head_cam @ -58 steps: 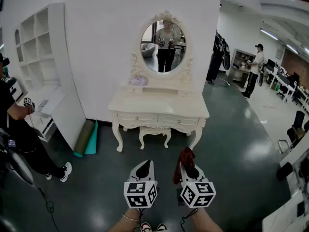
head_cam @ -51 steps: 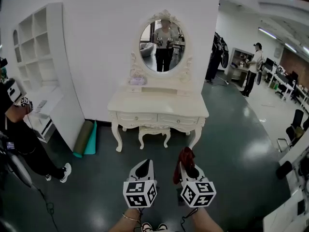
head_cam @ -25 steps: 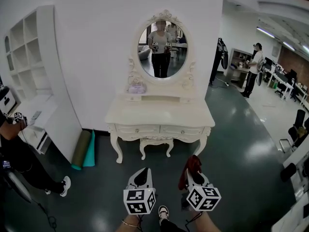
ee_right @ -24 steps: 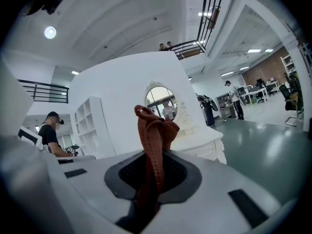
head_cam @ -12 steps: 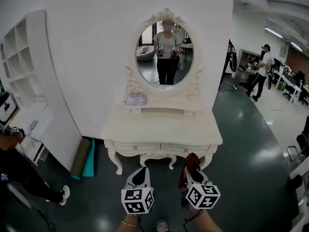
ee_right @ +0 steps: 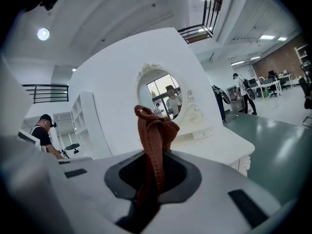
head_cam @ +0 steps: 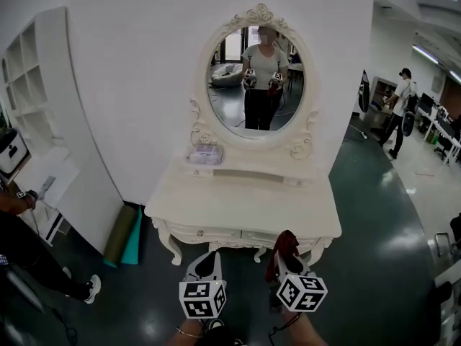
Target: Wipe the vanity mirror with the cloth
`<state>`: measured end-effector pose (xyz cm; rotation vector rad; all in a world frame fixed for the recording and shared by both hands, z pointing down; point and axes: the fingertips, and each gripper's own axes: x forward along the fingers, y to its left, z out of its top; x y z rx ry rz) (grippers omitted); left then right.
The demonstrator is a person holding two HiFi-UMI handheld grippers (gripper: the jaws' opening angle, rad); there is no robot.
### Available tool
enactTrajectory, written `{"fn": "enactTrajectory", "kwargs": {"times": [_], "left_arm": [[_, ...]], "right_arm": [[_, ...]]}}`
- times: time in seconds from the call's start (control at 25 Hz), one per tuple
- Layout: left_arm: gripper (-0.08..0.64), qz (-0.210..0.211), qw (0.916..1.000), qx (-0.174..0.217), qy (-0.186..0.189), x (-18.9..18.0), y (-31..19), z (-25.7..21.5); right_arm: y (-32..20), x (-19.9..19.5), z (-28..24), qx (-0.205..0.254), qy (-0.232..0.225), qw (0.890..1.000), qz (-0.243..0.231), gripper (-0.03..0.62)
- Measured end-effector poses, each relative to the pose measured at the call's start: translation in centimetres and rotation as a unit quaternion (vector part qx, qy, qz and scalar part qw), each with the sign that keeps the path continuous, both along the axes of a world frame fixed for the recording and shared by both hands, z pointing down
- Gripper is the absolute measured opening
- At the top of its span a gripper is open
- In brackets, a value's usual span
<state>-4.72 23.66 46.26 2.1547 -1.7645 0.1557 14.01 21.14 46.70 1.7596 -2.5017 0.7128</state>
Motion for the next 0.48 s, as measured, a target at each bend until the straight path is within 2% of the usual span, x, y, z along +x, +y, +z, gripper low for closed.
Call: {"fn": "enactTrajectory", "kwargs": {"times": [0.24, 0.48], "left_arm": [[0.003, 0.011, 0.9999, 0.003, -0.005, -0.6, -6.1, 0.8], [0.003, 0.031, 0.9994, 0.005, 0.014, -1.8, -15.9, 1.4]], "right_arm": [[-5.8, -0.2, 1.3, -0.004, -0.005, 1.0, 0.008, 0.061], [-14.4, -1.2, 1.2, -0.003, -0.001, 1.0, 0.028, 0.061]]}}
